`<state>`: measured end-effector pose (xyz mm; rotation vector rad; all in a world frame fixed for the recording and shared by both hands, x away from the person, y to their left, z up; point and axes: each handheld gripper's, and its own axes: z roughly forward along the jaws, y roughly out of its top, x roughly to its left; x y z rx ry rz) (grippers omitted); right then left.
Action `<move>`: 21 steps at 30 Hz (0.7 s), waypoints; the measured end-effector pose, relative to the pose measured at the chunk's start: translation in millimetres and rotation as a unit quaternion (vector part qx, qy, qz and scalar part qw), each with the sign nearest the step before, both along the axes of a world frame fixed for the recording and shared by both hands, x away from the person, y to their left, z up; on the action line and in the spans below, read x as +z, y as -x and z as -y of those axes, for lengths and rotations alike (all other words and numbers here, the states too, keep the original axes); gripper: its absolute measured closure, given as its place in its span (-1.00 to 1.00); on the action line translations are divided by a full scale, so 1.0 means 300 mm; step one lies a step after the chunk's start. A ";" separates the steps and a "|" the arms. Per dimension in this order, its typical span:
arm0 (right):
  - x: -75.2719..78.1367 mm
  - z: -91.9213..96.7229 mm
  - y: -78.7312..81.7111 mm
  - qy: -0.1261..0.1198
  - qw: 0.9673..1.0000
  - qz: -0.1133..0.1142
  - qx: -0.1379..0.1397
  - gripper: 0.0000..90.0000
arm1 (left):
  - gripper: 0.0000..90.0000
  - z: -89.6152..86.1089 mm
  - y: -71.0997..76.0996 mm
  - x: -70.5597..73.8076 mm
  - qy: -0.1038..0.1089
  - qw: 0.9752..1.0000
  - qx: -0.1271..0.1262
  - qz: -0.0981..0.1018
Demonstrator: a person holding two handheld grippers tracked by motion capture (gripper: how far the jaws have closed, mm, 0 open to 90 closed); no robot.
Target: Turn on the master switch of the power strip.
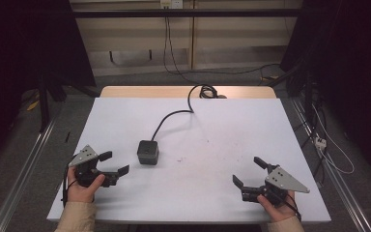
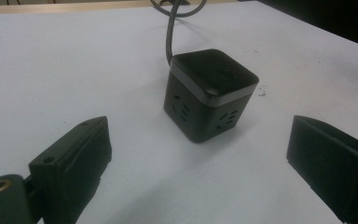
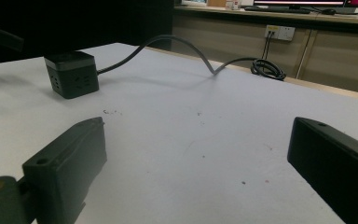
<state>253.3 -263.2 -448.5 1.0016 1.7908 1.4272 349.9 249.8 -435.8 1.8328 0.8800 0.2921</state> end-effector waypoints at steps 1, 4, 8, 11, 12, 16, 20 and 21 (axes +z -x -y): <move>0.000 0.000 0.000 0.000 1.000 0.000 0.001 -0.91 | -0.86 0.000 0.001 -0.001 0.000 1.000 0.000 -0.001; 0.000 0.000 0.000 -0.001 1.000 0.000 0.001 -0.91 | -0.86 -0.005 0.003 -0.004 -0.003 1.000 -0.003 0.000; -0.001 0.000 0.000 -0.001 1.000 -0.001 0.001 -0.91 | -0.86 -0.009 0.004 -0.014 -0.007 1.000 0.000 -0.002; -0.002 0.001 -0.001 -0.002 1.000 -0.001 0.000 -0.91 | -0.86 -0.010 0.004 -0.016 -0.007 1.000 0.001 -0.002; -0.003 0.001 -0.001 -0.002 1.000 -0.001 0.000 -0.91 | -0.86 -0.010 0.004 -0.015 -0.006 1.000 0.001 -0.001; -0.003 0.001 -0.001 -0.001 1.000 -0.003 0.000 -0.91 | -0.86 -0.012 0.003 -0.012 -0.005 1.000 0.001 0.001; -0.005 -0.001 -0.003 -0.001 1.000 -0.004 0.000 -0.91 | -0.86 -0.013 0.000 -0.010 -0.003 1.000 0.004 0.004; -0.006 -0.002 -0.004 -0.001 1.000 -0.004 0.001 -0.91 | -0.86 -0.013 -0.001 -0.009 -0.003 1.000 0.005 0.006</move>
